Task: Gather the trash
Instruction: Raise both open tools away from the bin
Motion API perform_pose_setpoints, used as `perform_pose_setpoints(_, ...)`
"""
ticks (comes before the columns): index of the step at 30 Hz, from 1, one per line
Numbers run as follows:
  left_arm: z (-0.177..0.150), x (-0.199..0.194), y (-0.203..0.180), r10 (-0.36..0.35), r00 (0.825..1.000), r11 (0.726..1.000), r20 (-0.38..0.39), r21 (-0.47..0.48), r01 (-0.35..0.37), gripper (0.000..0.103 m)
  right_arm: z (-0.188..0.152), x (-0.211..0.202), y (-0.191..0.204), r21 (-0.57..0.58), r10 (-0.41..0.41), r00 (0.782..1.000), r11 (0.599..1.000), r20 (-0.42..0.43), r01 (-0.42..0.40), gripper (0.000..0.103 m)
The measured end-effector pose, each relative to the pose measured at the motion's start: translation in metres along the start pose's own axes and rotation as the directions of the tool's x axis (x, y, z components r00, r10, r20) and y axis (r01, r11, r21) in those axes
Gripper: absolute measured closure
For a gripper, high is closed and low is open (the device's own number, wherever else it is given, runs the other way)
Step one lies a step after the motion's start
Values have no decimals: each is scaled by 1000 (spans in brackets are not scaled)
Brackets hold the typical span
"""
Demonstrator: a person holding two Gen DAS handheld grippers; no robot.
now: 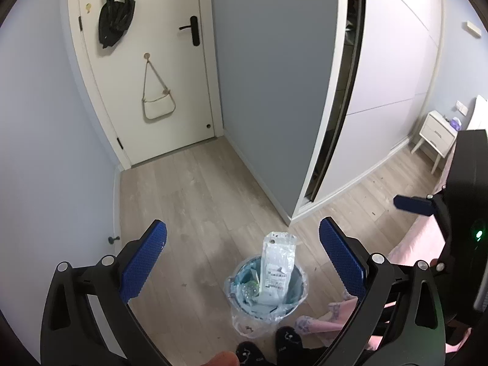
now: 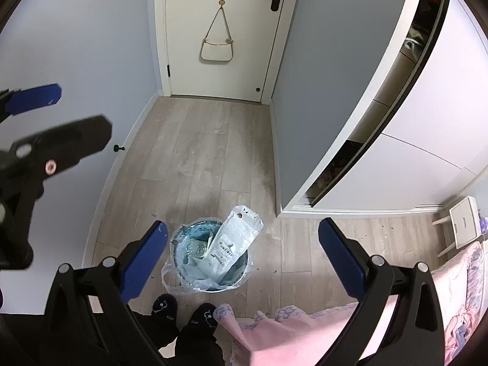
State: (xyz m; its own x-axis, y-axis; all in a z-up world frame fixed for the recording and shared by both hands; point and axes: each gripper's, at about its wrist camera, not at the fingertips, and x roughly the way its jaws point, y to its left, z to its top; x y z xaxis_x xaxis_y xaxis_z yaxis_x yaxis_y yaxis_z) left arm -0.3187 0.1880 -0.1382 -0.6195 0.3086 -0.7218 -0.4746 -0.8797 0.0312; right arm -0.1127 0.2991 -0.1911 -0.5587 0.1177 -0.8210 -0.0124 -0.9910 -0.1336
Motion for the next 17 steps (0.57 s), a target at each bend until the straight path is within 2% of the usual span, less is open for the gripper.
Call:
perform_pose_setpoints(5,-3,-3,9,-17,1000,999,25,-40,18,6,3,-5,-1,-3,-6,1000,1000,4,6,7)
perform_pose_setpoints(9,-7,-3,6,-22,999,999,29,-26,23,6,1,0,-5,17,0,1000,1000,-18,0,7)
perform_pose_setpoints(13,-8,1,5,-49,999,998,-15,-31,48,6,-1,5,-10,27,-1,1000,1000,-29,1,7)
perform_pose_setpoints(17,-9,2,6,-34,999,999,-26,-19,33,6,-2,8,-15,50,0,1000,999,-30,1,7)
